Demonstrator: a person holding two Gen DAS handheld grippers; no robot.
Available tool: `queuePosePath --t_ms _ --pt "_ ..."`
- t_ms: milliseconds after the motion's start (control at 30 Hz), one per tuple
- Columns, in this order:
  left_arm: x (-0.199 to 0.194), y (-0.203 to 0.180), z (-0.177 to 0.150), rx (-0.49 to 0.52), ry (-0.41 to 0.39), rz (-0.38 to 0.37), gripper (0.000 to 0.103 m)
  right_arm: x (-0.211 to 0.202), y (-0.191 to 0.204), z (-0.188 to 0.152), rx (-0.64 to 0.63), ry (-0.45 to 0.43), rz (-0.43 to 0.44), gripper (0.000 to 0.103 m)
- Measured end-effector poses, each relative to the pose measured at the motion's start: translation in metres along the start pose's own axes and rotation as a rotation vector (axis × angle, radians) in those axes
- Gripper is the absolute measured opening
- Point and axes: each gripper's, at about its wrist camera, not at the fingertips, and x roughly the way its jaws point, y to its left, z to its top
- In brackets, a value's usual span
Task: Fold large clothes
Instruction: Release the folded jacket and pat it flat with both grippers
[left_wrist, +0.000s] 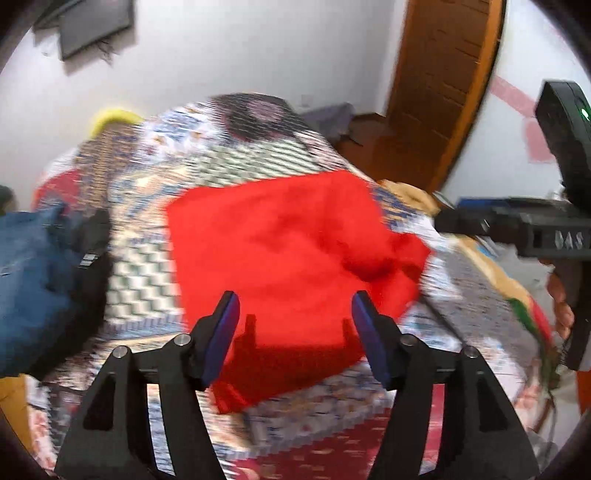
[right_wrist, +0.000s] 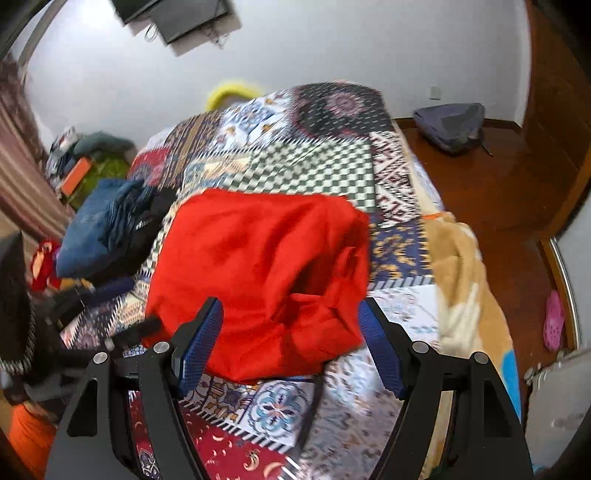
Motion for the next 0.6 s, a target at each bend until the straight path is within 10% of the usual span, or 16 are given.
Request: queuePosePath --t_ms 267,600 --pt "0.057 0.060 -0.039 -0.149 0.155 0.030 0.067 0.068 0.005 0.004 -0.032 0.128 -0.026 0.072" --pt "0.068 0.073 -0.058 -0.165 0.111 0.019 0.079 0.070 -0.070 0.028 0.162 0.099 -0.220 0.072"
